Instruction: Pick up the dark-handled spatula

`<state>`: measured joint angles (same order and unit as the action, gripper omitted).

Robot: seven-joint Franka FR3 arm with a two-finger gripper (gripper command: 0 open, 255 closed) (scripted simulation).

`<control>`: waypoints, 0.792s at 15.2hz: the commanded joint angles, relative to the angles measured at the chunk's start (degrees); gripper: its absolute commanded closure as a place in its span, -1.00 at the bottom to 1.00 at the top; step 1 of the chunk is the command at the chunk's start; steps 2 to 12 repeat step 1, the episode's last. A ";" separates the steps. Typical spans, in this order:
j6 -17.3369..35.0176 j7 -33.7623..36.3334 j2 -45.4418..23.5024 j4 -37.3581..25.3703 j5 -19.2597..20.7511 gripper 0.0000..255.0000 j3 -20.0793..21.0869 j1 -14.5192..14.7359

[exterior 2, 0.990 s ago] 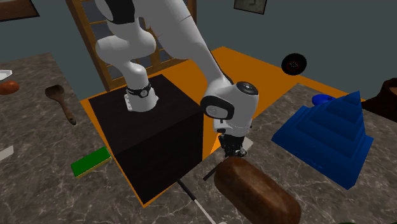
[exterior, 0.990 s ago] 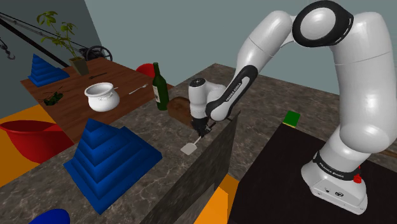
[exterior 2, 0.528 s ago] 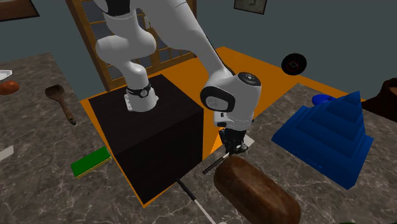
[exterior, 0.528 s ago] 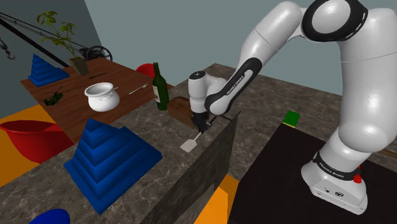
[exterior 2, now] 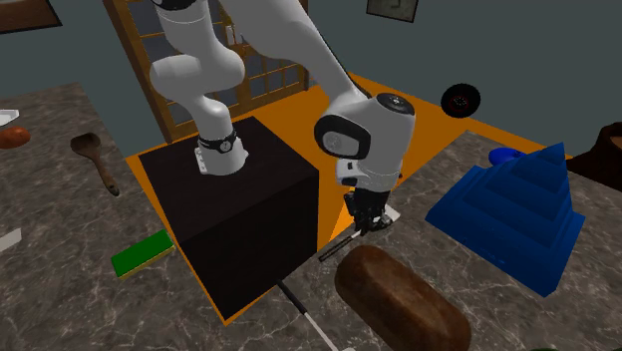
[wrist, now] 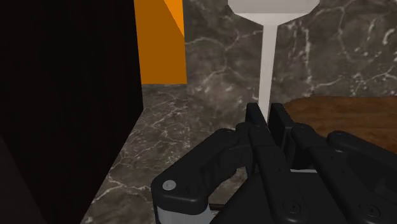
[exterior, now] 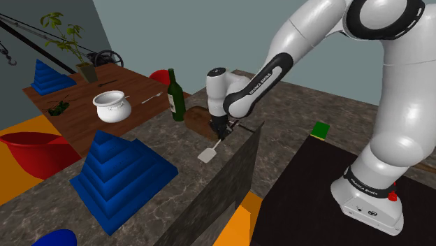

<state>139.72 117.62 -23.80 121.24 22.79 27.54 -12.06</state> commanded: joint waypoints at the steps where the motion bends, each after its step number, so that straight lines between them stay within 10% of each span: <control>1: -0.26 -0.18 0.39 0.11 -0.29 1.00 0.19 -0.13; 12: -0.26 -0.18 0.39 0.11 -0.29 1.00 0.19 -0.13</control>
